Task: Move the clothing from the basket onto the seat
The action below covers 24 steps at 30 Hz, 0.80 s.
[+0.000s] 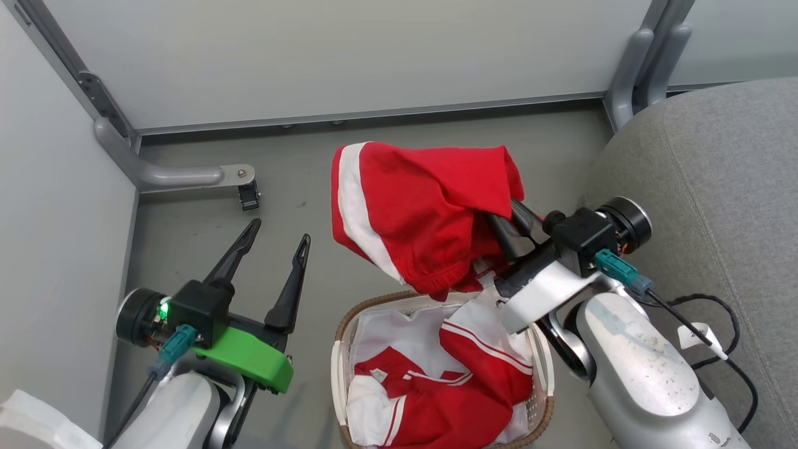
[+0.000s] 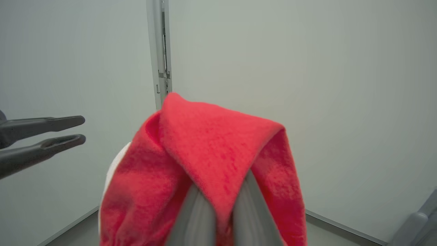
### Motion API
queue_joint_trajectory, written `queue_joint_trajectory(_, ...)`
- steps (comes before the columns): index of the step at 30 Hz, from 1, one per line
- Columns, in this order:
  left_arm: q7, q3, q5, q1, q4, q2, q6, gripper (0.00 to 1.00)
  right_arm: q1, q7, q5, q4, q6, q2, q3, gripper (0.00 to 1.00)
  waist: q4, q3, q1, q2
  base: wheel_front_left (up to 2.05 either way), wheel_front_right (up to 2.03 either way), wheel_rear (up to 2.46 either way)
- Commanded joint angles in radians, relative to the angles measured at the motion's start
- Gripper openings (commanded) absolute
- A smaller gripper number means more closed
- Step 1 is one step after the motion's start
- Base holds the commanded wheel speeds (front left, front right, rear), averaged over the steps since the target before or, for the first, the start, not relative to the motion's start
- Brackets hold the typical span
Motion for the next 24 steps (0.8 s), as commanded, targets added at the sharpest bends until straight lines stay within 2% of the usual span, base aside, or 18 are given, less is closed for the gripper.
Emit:
queue_joint_trajectory(1, -0.004, 0.016, 0.016, 0.028, -0.001, -0.012, -0.009, 1.00, 0.019, -0.002, -0.007, -0.006, -0.001, -0.005, -0.015, 0.00, -0.004, 0.003, 0.0000, 0.0119, 0.00, 0.00, 0.00)
queue_joint_trajectory(10, -0.004, 0.092, 0.107, 0.084, 0.006, -0.085, -0.060, 1.00, 0.060, -0.002, -0.034, -0.025, -0.001, -0.007, -0.121, 0.00, -0.048, 0.032, 0.0000, 0.0119, 0.00, 0.00, 0.00)
queue_joint_trajectory(19, -0.003, 0.146, 0.182, 0.044, -0.007, -0.113, -0.105, 1.00, 0.100, -0.002, -0.072, -0.096, -0.001, -0.003, -0.259, 0.00, -0.218, 0.132, 0.0000, 0.0119, 0.00, 0.00, 0.00)
queue_joint_trajectory(24, -0.003, 0.149, 0.220, 0.014, 0.001, -0.118, -0.124, 1.00, 0.109, -0.002, -0.074, -0.109, -0.001, 0.012, -0.298, 0.00, -0.318, 0.181, 0.0000, 0.0119, 0.00, 0.00, 0.00)
